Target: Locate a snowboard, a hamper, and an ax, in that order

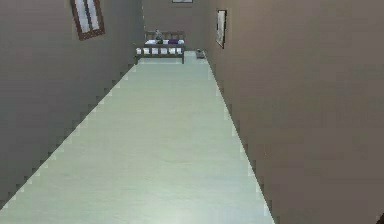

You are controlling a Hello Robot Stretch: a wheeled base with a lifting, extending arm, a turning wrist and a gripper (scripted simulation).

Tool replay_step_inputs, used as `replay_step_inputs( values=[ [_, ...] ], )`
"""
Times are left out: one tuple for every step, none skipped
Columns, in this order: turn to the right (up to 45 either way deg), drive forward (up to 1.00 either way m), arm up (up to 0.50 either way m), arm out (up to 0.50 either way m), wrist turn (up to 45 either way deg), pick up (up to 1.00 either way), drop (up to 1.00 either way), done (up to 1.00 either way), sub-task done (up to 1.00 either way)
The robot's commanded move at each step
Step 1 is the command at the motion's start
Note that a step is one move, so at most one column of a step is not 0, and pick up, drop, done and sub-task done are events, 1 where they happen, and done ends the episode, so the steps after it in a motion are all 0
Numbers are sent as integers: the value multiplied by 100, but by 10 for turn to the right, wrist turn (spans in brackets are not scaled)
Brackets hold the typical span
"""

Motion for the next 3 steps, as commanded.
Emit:
replay_step_inputs(
  values=[
    [0,100,0,0,0,0,0,0,0],
    [0,100,0,0,0,0,0,0,0],
    [0,100,0,0,0,0,0,0,0]
  ],
)
